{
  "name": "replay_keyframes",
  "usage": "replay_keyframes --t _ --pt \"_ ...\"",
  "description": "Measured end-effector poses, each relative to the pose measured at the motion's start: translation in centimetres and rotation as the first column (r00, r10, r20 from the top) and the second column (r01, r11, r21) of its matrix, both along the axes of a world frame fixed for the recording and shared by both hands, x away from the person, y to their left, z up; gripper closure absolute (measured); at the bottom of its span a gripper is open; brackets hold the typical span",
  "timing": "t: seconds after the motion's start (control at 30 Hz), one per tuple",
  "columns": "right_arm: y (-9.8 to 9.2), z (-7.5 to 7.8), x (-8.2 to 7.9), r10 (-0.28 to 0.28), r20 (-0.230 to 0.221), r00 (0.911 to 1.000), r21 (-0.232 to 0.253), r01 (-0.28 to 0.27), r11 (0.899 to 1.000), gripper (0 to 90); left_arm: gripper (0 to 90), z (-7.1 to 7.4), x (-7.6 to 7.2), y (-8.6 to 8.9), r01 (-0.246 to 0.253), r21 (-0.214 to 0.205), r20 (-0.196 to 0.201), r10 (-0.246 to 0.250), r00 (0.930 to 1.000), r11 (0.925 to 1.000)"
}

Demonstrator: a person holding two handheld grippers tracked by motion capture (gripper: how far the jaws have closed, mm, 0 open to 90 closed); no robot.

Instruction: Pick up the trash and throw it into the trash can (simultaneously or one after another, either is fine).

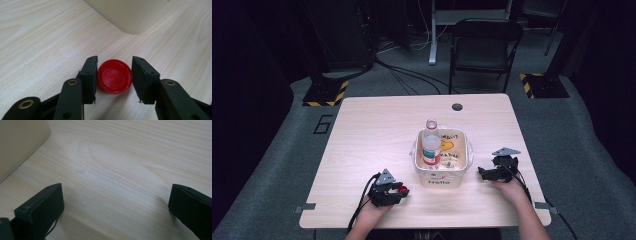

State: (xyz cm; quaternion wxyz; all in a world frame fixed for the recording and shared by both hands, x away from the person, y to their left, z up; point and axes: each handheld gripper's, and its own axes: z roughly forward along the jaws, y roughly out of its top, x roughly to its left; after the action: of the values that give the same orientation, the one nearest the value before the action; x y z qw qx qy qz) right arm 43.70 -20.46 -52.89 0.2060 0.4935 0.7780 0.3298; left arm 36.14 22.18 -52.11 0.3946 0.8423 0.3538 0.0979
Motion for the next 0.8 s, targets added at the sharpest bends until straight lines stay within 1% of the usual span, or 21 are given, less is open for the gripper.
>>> replay_keyframes --t 0.07,0.1,0.17,0.2,0.23,0.27,0.37,0.4,0.47,0.5,0.57,0.6,0.77,0.8 --pt "0.0 0.0 0.0 0.0 0.0 1.0 0.0 0.0 1.0 0.0 57.3 0.0 0.0 0.1 0.001 0.002 0.0 -0.001 1.0 1.0" --pt "0.0 0.0 0.0 0.0 -0.001 1.0 0.0 0.0 1.0 0.0 57.4 0.1 0.0 0.1 0.007 0.011 -0.003 -0.007 1.0 0.9999" --pt "0.0 0.0 0.0 0.0 0.0 1.0 0.0 0.0 1.0 0.0 57.4 0.2 0.0 0.2 0.006 0.002 -0.005 -0.006 1.0 1.0" --pt "0.0 0.0 0.0 0.001 0.0 1.0 -0.001 -0.001 1.0 0.0 57.4 0.3 0.1 0.3 0.006 0.001 0.002 -0.006 1.0 1.0" --pt "0.0 0.0 0.0 0.001 0.0 1.0 0.0 -0.001 1.0 0.0 57.4 0.4 0.0 0.4 0.005 -0.005 -0.009 -0.005 1.0 1.0" --pt "0.0 0.0 0.0 0.001 0.0 1.0 -0.001 -0.001 1.0 0.0 57.4 0.4 0.1 0.5 0.002 -0.017 -0.007 -0.002 1.0 0.9999" --pt "0.0 0.0 0.0 0.001 0.0 1.0 -0.001 -0.001 1.0 0.0 57.4 0.8 0.1 0.7 -0.004 -0.027 -0.005 0.004 1.0 0.9996" --pt "0.0 0.0 0.0 0.001 0.0 1.0 -0.001 -0.001 1.0 0.0 57.4 1.0 0.1 0.8 0.002 -0.021 -0.005 -0.002 1.0 0.9998" --pt "0.0 0.0 0.0 0.002 0.0 1.0 -0.001 -0.002 1.0 0.0 57.4 1.1 0.1 0.9 -0.007 -0.028 0.002 0.007 1.0 0.9996" --pt "0.0 0.0 0.0 0.001 0.001 1.0 -0.001 -0.001 1.0 0.0 57.4 1.3 0.1 1.0 0.0 -0.022 0.0 0.0 1.0 0.9998" --pt "0.0 0.0 0.0 0.001 0.0 1.0 -0.001 -0.001 1.0 0.0 57.4 1.4 0.1 1.1 -0.004 -0.025 0.0 0.004 1.0 0.9997" --pt "0.0 0.0 0.0 0.001 0.0 1.0 -0.001 -0.001 1.0 0.0 57.4 1.5 0.1 1.2 -0.008 -0.034 0.005 0.008 1.0 0.9994" --pt "0.0 0.0 0.0 0.001 0.001 1.0 -0.001 -0.001 1.0 0.0 57.5 2.0 0.1 1.4 -0.008 -0.038 0.007 0.009 0.9999 0.9992" --pt "0.0 0.0 0.0 0.001 0.0 1.0 -0.001 -0.001 1.0 0.0 57.6 2.1 0.1 1.4 -0.008 -0.04 0.013 0.008 0.9999 0.9992"
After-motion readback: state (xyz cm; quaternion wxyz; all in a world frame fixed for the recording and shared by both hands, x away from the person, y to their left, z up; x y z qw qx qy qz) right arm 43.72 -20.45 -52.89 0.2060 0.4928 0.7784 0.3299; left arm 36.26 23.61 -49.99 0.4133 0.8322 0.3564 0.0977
